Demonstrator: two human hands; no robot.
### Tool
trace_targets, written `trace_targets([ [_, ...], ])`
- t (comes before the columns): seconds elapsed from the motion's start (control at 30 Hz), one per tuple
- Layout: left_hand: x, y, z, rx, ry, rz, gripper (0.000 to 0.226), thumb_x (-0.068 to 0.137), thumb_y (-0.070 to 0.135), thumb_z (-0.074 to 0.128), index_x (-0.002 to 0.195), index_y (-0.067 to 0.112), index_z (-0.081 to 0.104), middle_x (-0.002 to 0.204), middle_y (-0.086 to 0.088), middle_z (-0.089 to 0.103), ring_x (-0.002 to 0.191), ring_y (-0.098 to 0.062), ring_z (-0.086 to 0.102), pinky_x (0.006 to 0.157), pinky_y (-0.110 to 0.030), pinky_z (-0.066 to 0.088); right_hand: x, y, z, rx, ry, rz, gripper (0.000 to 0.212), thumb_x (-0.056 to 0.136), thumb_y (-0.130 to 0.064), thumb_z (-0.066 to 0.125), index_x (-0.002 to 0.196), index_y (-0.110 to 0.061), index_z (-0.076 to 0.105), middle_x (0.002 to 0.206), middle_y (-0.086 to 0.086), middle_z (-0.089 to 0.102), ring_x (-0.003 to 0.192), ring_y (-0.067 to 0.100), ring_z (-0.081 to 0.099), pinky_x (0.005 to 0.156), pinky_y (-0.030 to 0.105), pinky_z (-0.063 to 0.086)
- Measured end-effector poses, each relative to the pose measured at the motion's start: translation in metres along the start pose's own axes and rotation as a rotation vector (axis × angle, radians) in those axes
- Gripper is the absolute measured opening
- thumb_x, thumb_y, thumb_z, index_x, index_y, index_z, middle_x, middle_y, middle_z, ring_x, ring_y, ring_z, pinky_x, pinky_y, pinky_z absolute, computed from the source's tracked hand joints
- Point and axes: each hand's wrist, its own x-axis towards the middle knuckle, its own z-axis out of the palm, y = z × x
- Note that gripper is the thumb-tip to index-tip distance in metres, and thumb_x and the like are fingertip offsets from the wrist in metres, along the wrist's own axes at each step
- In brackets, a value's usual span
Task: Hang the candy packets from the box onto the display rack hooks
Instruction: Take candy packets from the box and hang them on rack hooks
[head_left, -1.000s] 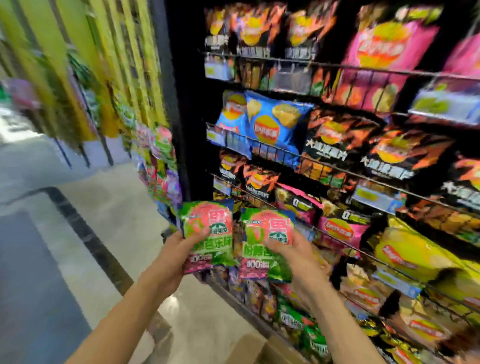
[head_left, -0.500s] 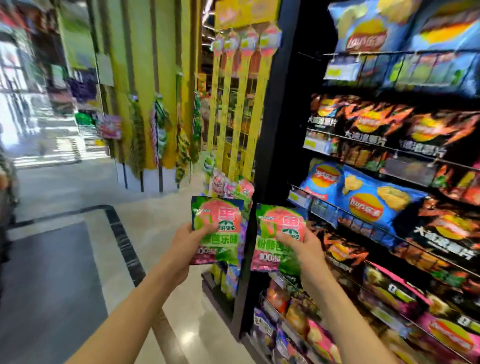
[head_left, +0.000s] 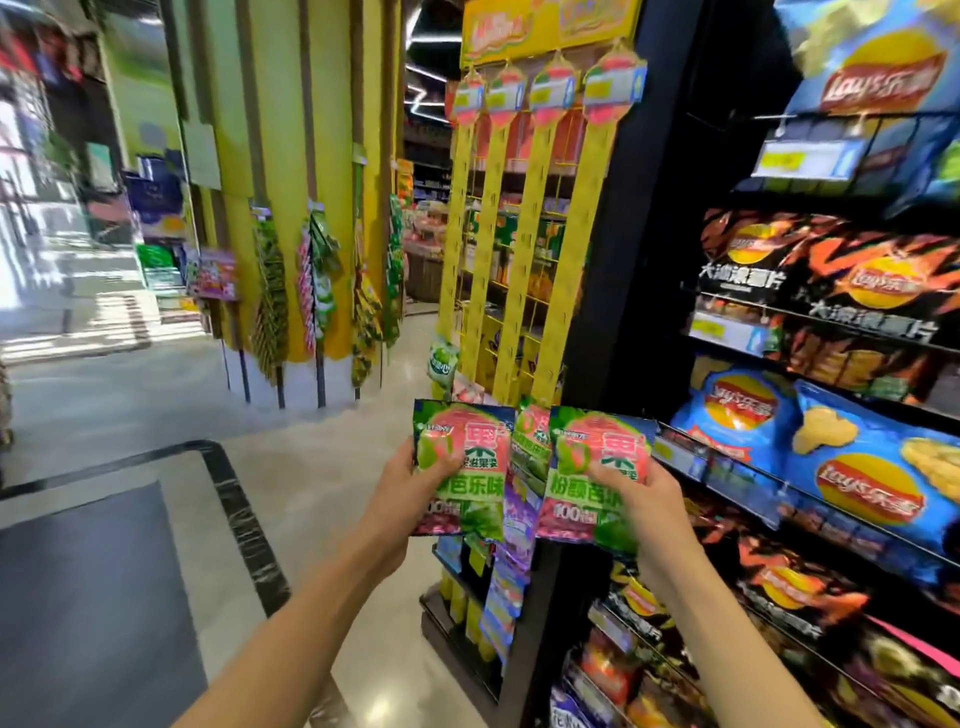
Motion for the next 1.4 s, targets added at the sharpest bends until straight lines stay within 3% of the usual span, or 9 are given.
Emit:
trace_targets([
  [0.4,0.184,-0.02,0.01,0.123,-0.185,-0.106,0.044,0.09,0.029,0.075,0.13,0.018,0.06,0.111,-0.006,0.078,0.101,-0.027,0.076,0.084,-0.041,0.061,0.147,0.045,0.011,0.061,0.108,-0.034,0.028,0.087,-0.014,0.074,0.114,-0.021,0.069,0.105,-0.001,0.078,0.097,0.019,0.075,0.084,0.04,0.055],
  [0.53,0.236,-0.026,0.025,0.154,-0.22,-0.091,0.074,0.071,0.05,0.088,0.134,0.025,0.059,0.124,-0.004,0.073,0.114,-0.028,0.07,0.104,-0.055,0.051,0.174,0.05,0.008,0.085,0.171,-0.042,0.029,0.087,-0.013,0.073,0.115,-0.019,0.069,0.106,-0.001,0.078,0.1,0.02,0.074,0.085,0.039,0.055],
  [0.7,0.285,-0.042,0.046,0.105,-0.361,-0.142,0.053,0.076,0.046,0.085,0.122,0.031,0.065,0.123,-0.002,0.073,0.114,-0.025,0.07,0.106,-0.054,0.05,0.193,0.051,0.01,0.053,0.25,-0.057,0.03,0.087,-0.015,0.073,0.117,-0.018,0.07,0.111,0.001,0.077,0.105,0.021,0.072,0.098,0.048,0.052],
  [0.8,0.309,-0.051,0.054,0.145,-0.435,-0.098,0.069,0.078,0.052,0.083,0.136,0.026,0.057,0.135,0.006,0.064,0.127,-0.014,0.058,0.114,-0.044,0.04,0.201,0.05,0.014,0.021,0.309,-0.054,0.032,0.088,-0.016,0.073,0.119,-0.018,0.069,0.114,0.002,0.076,0.108,0.023,0.071,0.102,0.05,0.05],
  [0.93,0.338,-0.057,0.06,0.148,-0.491,0.003,0.106,0.072,0.077,0.073,0.155,0.021,0.038,0.157,0.001,0.045,0.144,-0.018,0.042,0.119,-0.045,0.033,0.204,0.048,0.024,-0.006,0.45,-0.043,0.032,0.089,-0.013,0.072,0.121,-0.015,0.068,0.114,0.003,0.076,0.108,0.022,0.072,0.103,0.049,0.051],
  [1.07,0.351,-0.061,0.074,0.112,-0.49,-0.037,0.078,0.093,0.043,0.068,0.155,0.013,0.033,0.152,-0.003,0.042,0.14,-0.019,0.038,0.109,-0.036,0.035,0.202,0.047,0.033,-0.018,0.561,-0.023,0.034,0.088,-0.012,0.073,0.121,-0.014,0.068,0.113,0.005,0.077,0.107,0.024,0.072,0.098,0.048,0.054],
  [1.17,0.355,-0.069,0.079,0.147,-0.496,-0.052,0.048,0.092,0.048,0.068,0.125,0.021,0.045,0.128,0.003,0.052,0.119,-0.019,0.05,0.093,-0.033,0.037,0.196,0.045,0.043,-0.038,0.609,-0.017,0.031,0.089,-0.01,0.072,0.119,-0.016,0.068,0.11,0.002,0.077,0.102,0.017,0.073,0.085,0.031,0.056],
  [1.27,0.355,-0.072,0.081,0.134,-0.491,-0.097,0.042,0.091,0.051,0.069,0.111,0.023,0.045,0.11,0.004,0.055,0.1,-0.014,0.054,0.079,-0.038,0.042,0.189,0.044,0.052,-0.08,0.624,-0.017,0.025,0.091,-0.01,0.07,0.116,-0.015,0.07,0.108,0.001,0.078,0.1,0.014,0.073,0.08,0.024,0.055],
  [1.4,0.356,-0.079,0.081,0.11,-0.505,-0.142,0.053,0.089,0.055,0.071,0.119,0.021,0.043,0.114,0.0,0.055,0.106,-0.021,0.056,0.088,-0.043,0.047,0.184,0.043,0.061,-0.088,0.663,-0.015,0.025,0.091,-0.01,0.071,0.116,-0.015,0.069,0.107,0.001,0.078,0.099,0.014,0.074,0.071,0.015,0.055],
])
